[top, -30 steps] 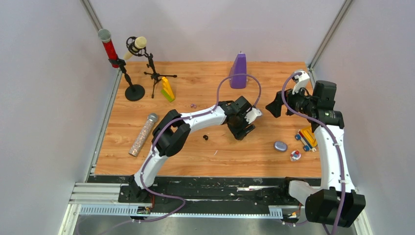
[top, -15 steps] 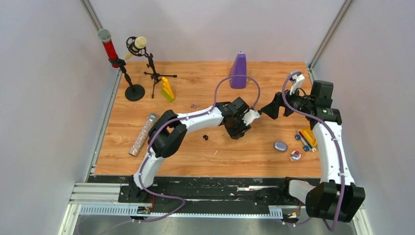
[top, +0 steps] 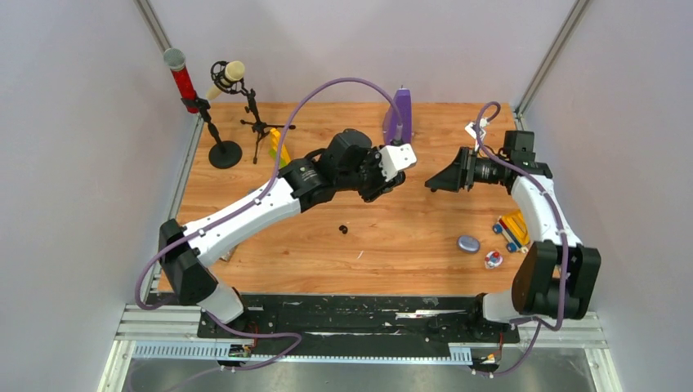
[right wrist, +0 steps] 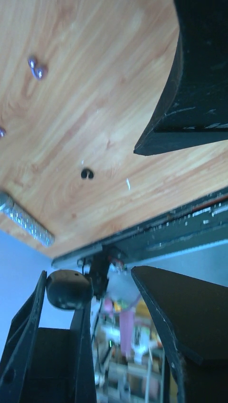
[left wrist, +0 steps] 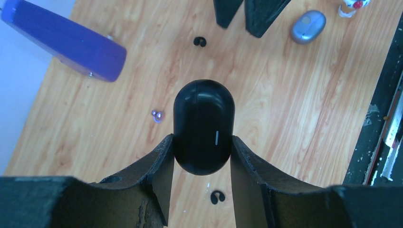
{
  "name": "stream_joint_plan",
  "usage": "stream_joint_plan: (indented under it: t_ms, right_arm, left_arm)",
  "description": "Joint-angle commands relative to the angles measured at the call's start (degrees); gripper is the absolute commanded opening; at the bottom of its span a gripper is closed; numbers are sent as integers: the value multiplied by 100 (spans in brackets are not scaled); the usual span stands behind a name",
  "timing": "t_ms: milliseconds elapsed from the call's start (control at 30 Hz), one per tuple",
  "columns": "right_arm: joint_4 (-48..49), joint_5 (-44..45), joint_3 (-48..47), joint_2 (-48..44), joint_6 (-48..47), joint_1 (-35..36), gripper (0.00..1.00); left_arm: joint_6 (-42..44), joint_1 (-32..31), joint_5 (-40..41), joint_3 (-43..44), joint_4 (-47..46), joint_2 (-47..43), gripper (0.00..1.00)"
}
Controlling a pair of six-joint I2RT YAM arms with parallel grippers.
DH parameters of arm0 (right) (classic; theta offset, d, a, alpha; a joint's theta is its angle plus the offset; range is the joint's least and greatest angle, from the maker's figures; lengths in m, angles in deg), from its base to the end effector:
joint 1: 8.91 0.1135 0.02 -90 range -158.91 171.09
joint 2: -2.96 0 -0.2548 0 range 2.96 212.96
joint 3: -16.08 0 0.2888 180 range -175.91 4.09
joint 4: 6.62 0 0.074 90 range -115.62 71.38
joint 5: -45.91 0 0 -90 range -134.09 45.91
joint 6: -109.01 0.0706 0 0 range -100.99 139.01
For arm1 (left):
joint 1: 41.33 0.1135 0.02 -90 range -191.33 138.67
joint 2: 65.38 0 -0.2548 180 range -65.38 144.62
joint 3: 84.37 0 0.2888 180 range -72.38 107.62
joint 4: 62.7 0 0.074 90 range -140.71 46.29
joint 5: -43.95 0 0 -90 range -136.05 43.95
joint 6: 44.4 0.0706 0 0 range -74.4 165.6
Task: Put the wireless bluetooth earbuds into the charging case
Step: Pick up the charging case at the center of the board.
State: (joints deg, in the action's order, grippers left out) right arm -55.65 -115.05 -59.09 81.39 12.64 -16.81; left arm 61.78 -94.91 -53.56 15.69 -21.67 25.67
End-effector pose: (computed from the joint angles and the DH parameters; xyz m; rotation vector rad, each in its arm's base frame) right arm 0.3227 0.0226 0.2699 -0.4638 2.0226 1.3404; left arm 0.2490 -0.3531 0.3371 1.3046 1.7336 -0.5199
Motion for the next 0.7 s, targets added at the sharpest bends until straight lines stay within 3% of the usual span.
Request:
stream_joint_plan:
  t_ms: [0, 167, 667]
  right_arm:
    - [275, -1458, -430, 615, 411, 175, 87]
    - [284, -1588, -599, 952, 355, 524, 83]
    - [1328, -810, 3, 493, 929, 1206, 70]
  left_arm:
    - [149, 9, 163, 20, -52, -43, 48]
    - [135, 6, 278, -45, -81, -83, 48]
    - [-212, 7, -225, -179, -175, 177, 48]
